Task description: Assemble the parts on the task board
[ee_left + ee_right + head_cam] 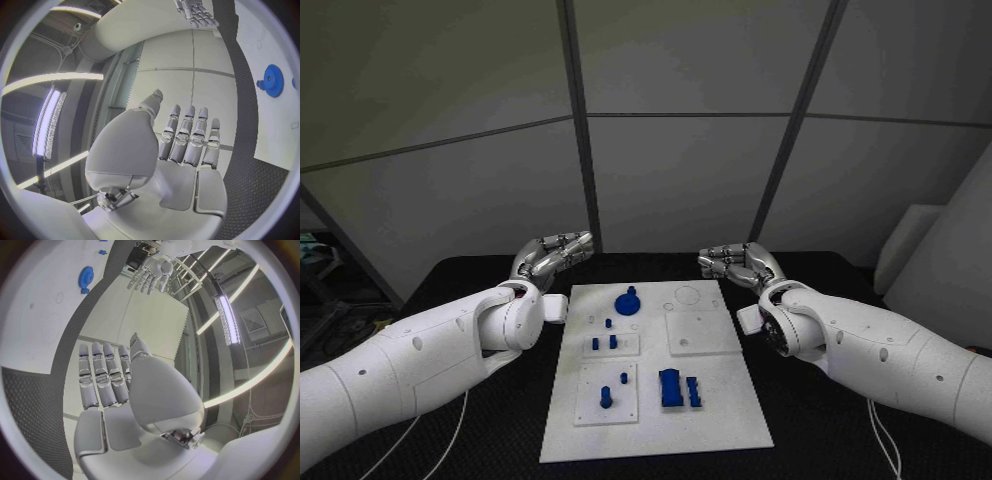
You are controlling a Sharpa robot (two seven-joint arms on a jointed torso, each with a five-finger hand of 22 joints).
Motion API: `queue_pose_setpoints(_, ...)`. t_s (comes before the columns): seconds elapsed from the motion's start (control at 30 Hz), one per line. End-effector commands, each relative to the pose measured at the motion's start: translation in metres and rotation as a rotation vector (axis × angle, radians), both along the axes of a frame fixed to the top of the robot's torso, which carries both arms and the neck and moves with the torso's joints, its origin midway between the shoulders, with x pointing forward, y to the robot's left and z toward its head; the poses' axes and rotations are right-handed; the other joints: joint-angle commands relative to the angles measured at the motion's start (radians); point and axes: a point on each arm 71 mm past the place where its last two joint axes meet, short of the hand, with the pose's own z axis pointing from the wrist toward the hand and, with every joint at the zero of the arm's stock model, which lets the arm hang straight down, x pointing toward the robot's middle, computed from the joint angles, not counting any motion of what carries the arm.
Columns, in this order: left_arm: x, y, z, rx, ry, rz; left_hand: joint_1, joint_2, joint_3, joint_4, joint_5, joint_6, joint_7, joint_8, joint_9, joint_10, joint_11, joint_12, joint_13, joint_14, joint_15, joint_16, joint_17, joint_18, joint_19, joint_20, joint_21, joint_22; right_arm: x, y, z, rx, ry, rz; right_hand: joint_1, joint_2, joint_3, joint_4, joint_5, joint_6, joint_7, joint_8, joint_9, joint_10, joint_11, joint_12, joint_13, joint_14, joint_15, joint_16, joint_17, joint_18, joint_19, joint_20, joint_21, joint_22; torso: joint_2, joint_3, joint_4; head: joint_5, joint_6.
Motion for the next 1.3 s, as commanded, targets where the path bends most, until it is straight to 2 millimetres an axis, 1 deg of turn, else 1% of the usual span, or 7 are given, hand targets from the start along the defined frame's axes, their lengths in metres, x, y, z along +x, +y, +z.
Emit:
queue_pose_setpoints(0.03,0.001,0.002,0.001,-0.011,-0.030,0.073,0.010,0.015,-0.010,-0.001,0.004,-0.006,0.007,-0.004,-0.001,-0.008,0.001,-0.004,0.000,0.008,-0.008,0.000,0.000,-0.012,0.050,0.000,0.010,0.020,0.001,0.002,0.004,0.067,-0.034,0.009,-0.018,0.000,0.004,-0.020,-0.004,-0.007,0.000,-0.003,-0.002,-0.003,0.001,-0.003,-0.005,0.045,-0.007,0.004,-0.015,0.015,0.050,-0.011,0.003,-0.009,-0.006,0.0056,0.0076,0.007,-0.002)
queue_pose_setpoints(0.07,0.000,0.000,-0.001,-0.002,-0.001,0.012,-0.397,0.043,-0.062,-0.073,-0.039,-0.301,-0.031,-0.066,-0.064,-0.299,-0.055,-0.065,-0.062,-0.262,-0.059,-0.065,-0.064,-0.055,-0.124,-0.088,-0.052,-0.119,0.001,0.001,0.000,0.010,-0.004,-0.001,-0.464,-0.064,0.044,-0.061,-0.056,-0.292,-0.047,-0.066,-0.066,-0.314,-0.053,-0.064,-0.067,-0.287,-0.047,-0.066,-0.041,-0.052,-0.234,-0.085,-0.041,-0.065,-0.001,0.0015,0.0017,0.002,0.000)
queue_pose_setpoints(0.23,-0.004,-0.005,0.000,0.010,-0.001,0.017,-0.544,0.124,-0.088,-0.073,-0.051,-0.412,-0.042,-0.066,-0.064,-0.410,-0.077,-0.065,-0.062,-0.354,-0.084,-0.065,-0.064,-0.083,-0.154,-0.120,-0.052,-0.155,-0.003,0.002,0.003,0.028,-0.009,-0.013,-0.633,-0.064,0.064,-0.082,-0.077,-0.399,-0.063,-0.066,-0.066,-0.426,-0.071,-0.064,-0.067,-0.379,-0.067,-0.066,-0.117,-0.052,-0.304,-0.119,-0.053,-0.089,-0.009,0.0169,0.0132,0.006,-0.002)
queue_pose_setpoints(0.47,-0.025,-0.023,0.004,0.063,-0.006,0.040,-0.746,0.124,-0.114,-0.073,-0.131,-0.560,-0.113,-0.066,-0.064,-0.558,-0.106,-0.065,-0.062,-0.487,-0.111,-0.065,-0.064,-0.083,-0.231,-0.163,-0.052,-0.220,-0.022,0.009,0.014,0.101,-0.020,-0.068,-0.858,-0.064,0.144,-0.108,-0.105,-0.544,-0.087,-0.066,-0.066,-0.582,-0.097,-0.064,-0.067,-0.537,-0.151,-0.066,-0.117,-0.079,-0.436,-0.158,-0.138,-0.118,-0.013,0.0245,0.0188,0.009,-0.003)
queue_pose_setpoints(0.5,-0.029,-0.026,0.004,0.073,-0.008,0.044,-0.769,0.124,-0.118,-0.073,-0.131,-0.577,-0.113,-0.066,-0.064,-0.574,-0.110,-0.065,-0.062,-0.502,-0.115,-0.065,-0.064,-0.184,-0.238,-0.170,-0.052,-0.228,-0.026,0.010,0.016,0.114,-0.019,-0.080,-0.884,-0.064,0.144,-0.179,-0.108,-0.561,-0.158,-0.066,-0.066,-0.600,-0.100,-0.064,-0.067,-0.555,-0.151,-0.066,-0.117,-0.079,-0.451,-0.162,-0.138,-0.121,-0.013,0.0245,0.0188,0.009,-0.003)
queue_pose_setpoints(0.57,-0.039,-0.033,0.007,0.094,-0.012,0.054,-0.816,0.124,-0.124,-0.073,-0.131,-0.611,-0.113,-0.066,-0.064,-0.608,-0.116,-0.065,-0.062,-0.533,-0.121,-0.065,-0.064,-0.184,-0.257,-0.179,-0.052,-0.242,-0.036,0.012,0.020,0.140,-0.015,-0.105,-0.938,-0.064,0.144,-0.179,-0.115,-0.596,-0.158,-0.066,-0.066,-0.637,-0.175,-0.064,-0.067,-0.594,-0.151,-0.066,-0.117,-0.090,-0.483,-0.172,-0.138,-0.128,-0.013,0.0245,0.0188,0.009,-0.003)
queue_pose_setpoints(1.3,-0.075,-0.055,0.016,0.161,-0.031,0.087,-1.130,0.124,-0.200,-0.073,-0.131,-0.842,-0.113,-0.066,-0.064,-0.837,-0.191,-0.065,-0.062,-0.739,-0.193,-0.065,-0.064,-0.184,-0.378,-0.292,-0.052,-0.411,-0.074,0.019,0.031,0.209,0.027,-0.197,-1.289,-0.064,0.144,-0.179,-0.186,-0.822,-0.158,-0.066,-0.066,-0.880,-0.175,-0.064,-0.067,-0.839,-0.151,-0.066,-0.117,-0.171,-0.688,-0.274,-0.138,-0.205,-0.013,0.0245,0.0188,0.009,-0.003)
